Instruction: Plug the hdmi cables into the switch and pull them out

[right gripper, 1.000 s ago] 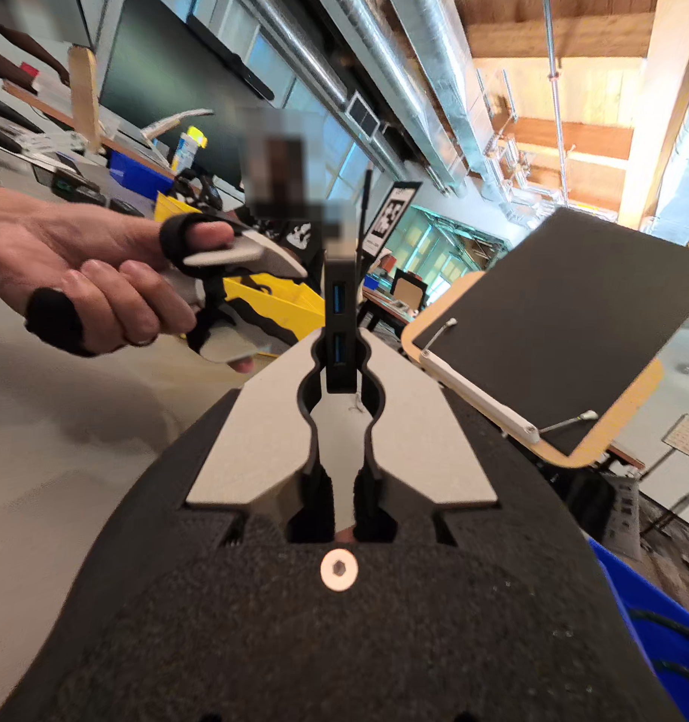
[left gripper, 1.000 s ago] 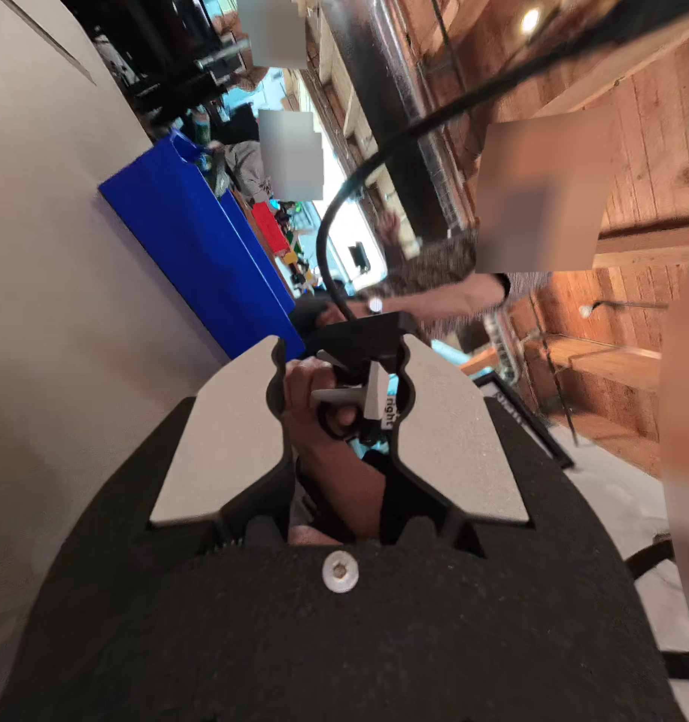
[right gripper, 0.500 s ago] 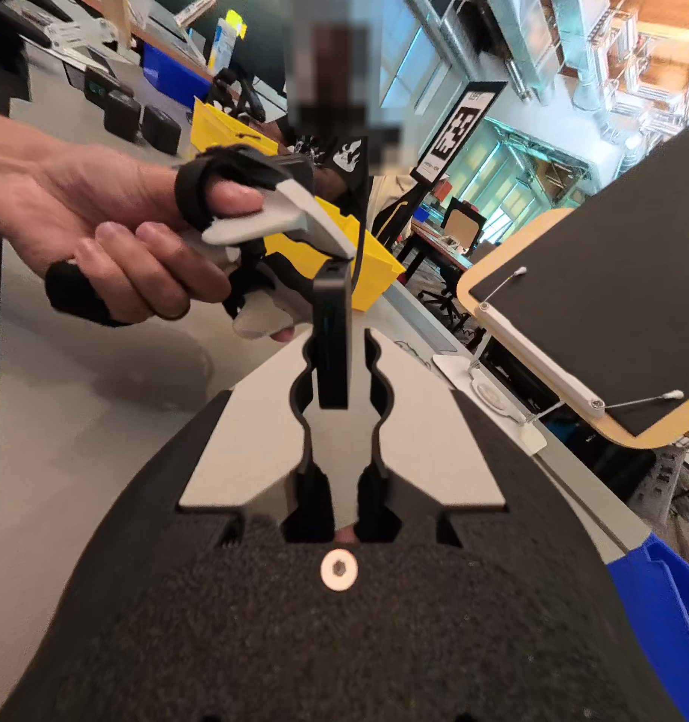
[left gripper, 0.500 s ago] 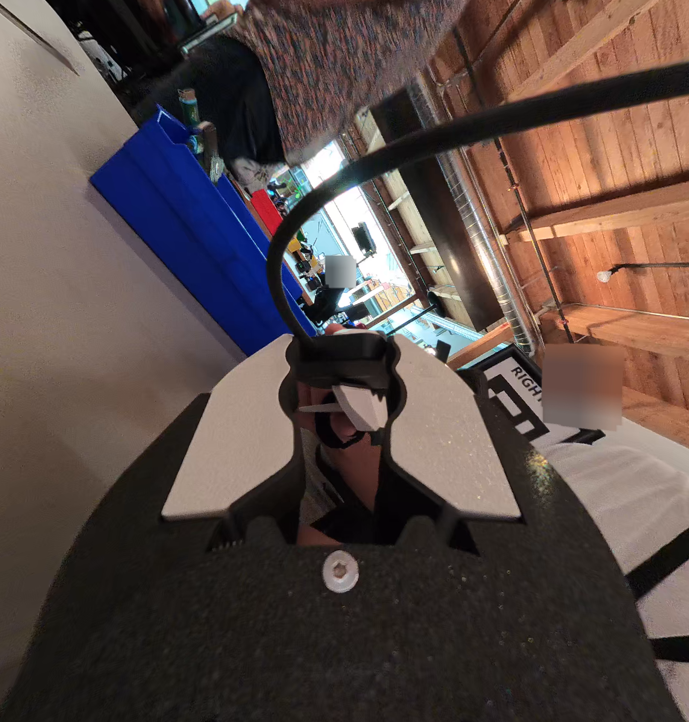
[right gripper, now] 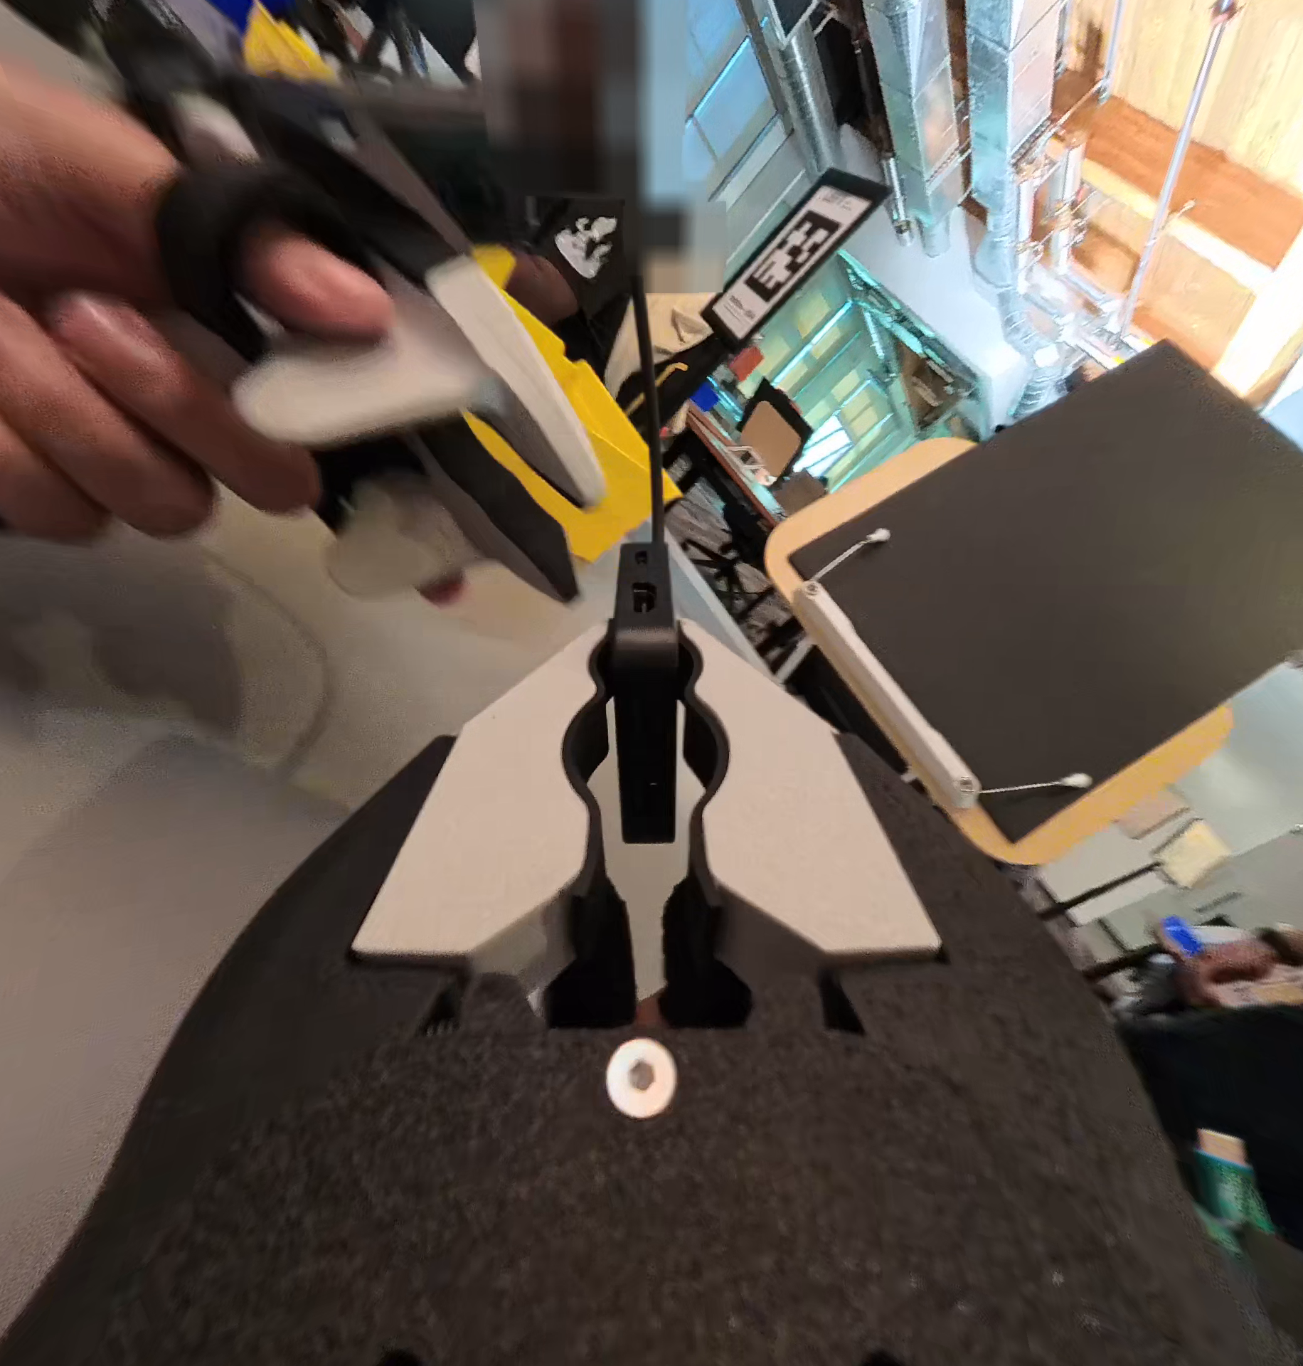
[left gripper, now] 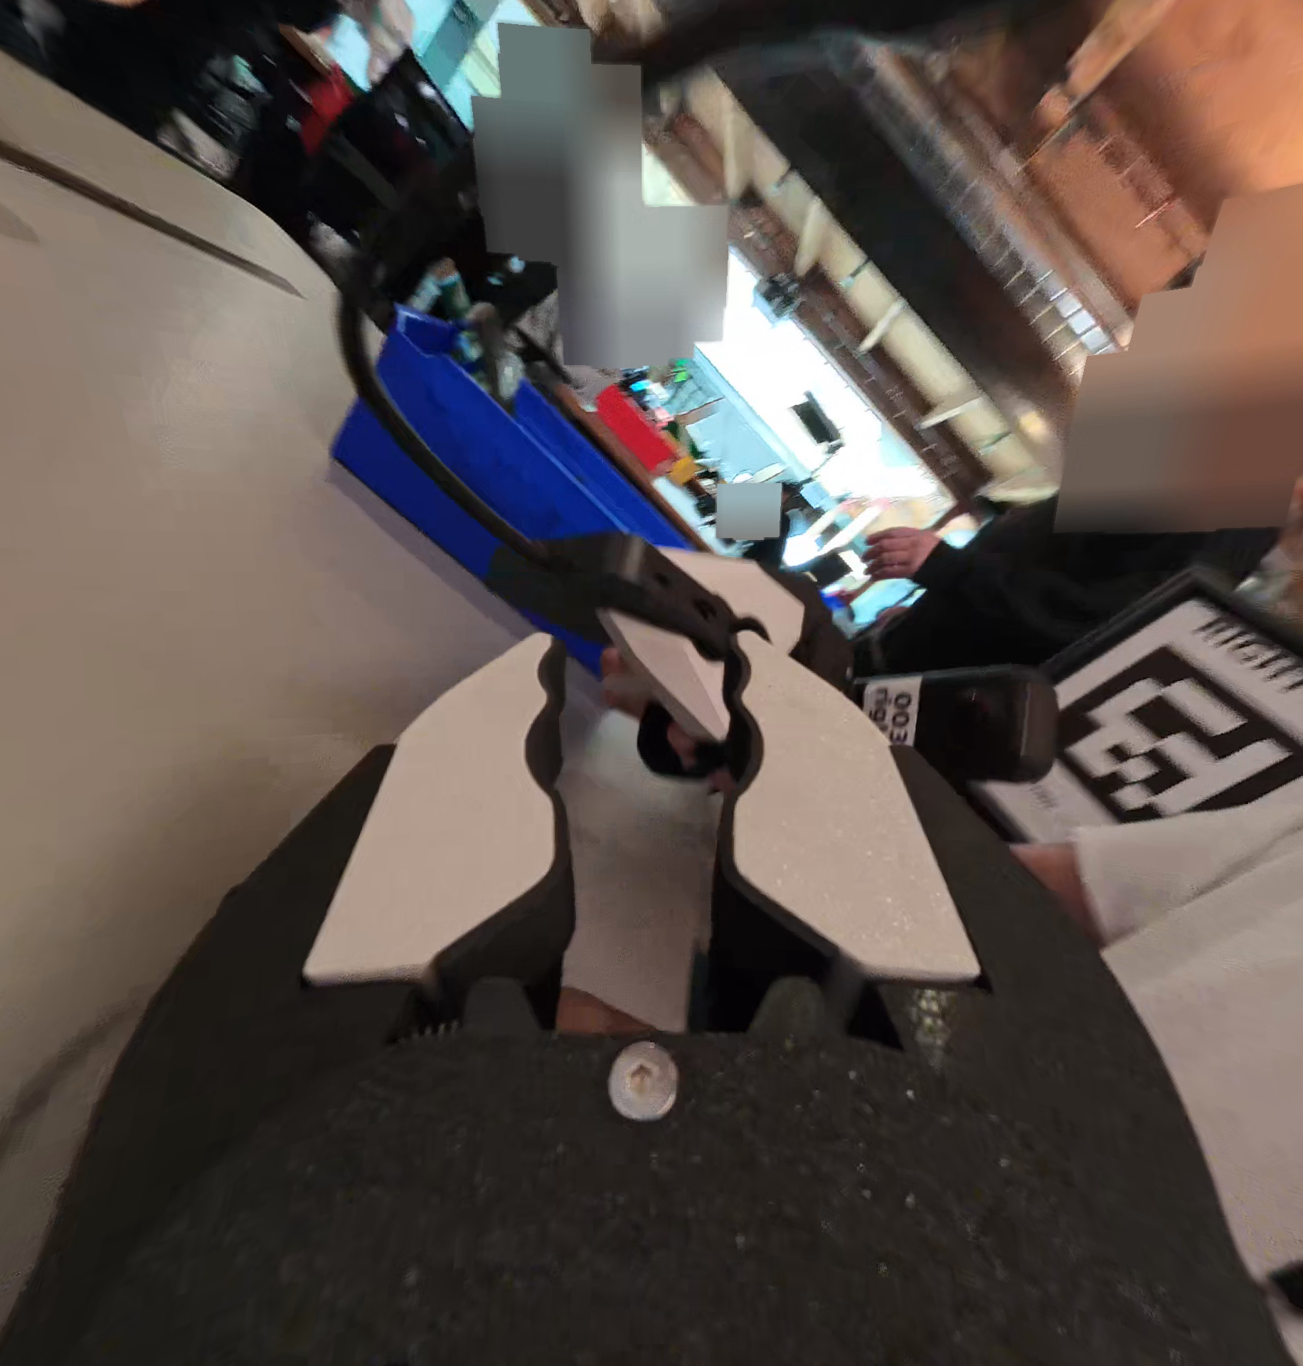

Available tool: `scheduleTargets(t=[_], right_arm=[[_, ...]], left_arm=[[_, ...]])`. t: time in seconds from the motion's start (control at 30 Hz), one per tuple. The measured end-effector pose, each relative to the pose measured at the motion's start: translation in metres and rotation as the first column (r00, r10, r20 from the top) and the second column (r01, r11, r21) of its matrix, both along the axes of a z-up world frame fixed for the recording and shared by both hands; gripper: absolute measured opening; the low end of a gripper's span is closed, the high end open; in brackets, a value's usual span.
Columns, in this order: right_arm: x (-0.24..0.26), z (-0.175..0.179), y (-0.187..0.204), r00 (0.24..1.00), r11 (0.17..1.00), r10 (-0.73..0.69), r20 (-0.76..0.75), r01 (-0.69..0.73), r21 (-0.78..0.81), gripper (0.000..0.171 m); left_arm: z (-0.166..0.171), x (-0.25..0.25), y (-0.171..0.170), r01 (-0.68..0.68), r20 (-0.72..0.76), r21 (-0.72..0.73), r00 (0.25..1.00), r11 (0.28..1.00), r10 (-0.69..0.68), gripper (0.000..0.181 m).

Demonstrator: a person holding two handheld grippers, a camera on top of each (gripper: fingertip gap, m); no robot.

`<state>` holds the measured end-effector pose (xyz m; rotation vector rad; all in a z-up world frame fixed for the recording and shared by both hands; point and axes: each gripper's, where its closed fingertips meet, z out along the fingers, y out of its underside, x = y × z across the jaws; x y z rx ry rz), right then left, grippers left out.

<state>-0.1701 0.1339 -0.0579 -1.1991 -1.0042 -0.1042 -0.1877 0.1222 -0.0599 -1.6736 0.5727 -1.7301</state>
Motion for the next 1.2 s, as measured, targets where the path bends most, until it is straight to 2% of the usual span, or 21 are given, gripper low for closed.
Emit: scheduleTargets(t=[0.07, 0.2, 0.27, 0.33, 0.4, 0.53, 0.63, 0.8, 1.0, 1.2], right_arm=[[0.015, -0.005, 0.026, 0.998, 0.998, -0.043, 0.039, 0.042, 0.036, 0.012], [0.046, -0.031, 0.081, 0.988, 0.989, -0.129, 0.087, 0.122, 0.084, 0.012], [0.051, -0.045, 0.096, 0.983, 0.986, -0.139, 0.123, 0.126, 0.113, 0.012], [0.045, -0.049, 0.096, 0.974, 0.981, -0.129, 0.184, 0.098, 0.168, 0.013], [0.036, -0.052, 0.09, 0.973, 0.982, -0.085, 0.214, 0.045, 0.185, 0.013], [0.028, -0.064, 0.084, 0.958, 0.986, -0.048, 0.283, -0.001, 0.169, 0.013], [0.029, -0.066, 0.092, 0.951, 0.987, -0.074, 0.301, 0.026, 0.161, 0.013], [0.033, -0.056, 0.11, 0.967, 0.987, -0.102, 0.232, 0.069, 0.144, 0.013], [0.036, -0.053, 0.119, 0.976, 0.991, -0.104, 0.192, 0.085, 0.105, 0.013], [0.032, -0.054, 0.12, 0.979, 0.994, -0.08, 0.186, 0.064, 0.091, 0.013]], left_arm=[[-0.002, -0.008, -0.002, -0.048, -0.094, 0.078, 0.994, 0.996, 0.055, 0.043], [-0.012, -0.034, -0.019, -0.14, -0.228, 0.122, 0.96, 0.983, 0.165, 0.044], [-0.024, -0.05, -0.033, -0.179, -0.291, 0.185, 0.929, 0.966, 0.228, 0.044], [-0.049, -0.071, -0.044, -0.193, -0.404, 0.282, 0.865, 0.94, 0.299, 0.043], [-0.063, -0.093, -0.044, -0.22, -0.503, 0.373, 0.768, 0.901, 0.396, 0.042], [-0.061, -0.115, -0.034, -0.221, -0.511, 0.559, 0.668, 0.799, 0.542, 0.032], [-0.07, -0.119, -0.04, -0.206, -0.559, 0.514, 0.656, 0.833, 0.507, 0.032], [-0.068, -0.13, -0.045, -0.234, -0.546, 0.529, 0.642, 0.816, 0.538, 0.032], [-0.072, -0.141, -0.049, -0.287, -0.555, 0.453, 0.65, 0.844, 0.519, 0.032], [-0.069, -0.162, -0.042, -0.37, -0.543, 0.44, 0.616, 0.818, 0.57, 0.032]])
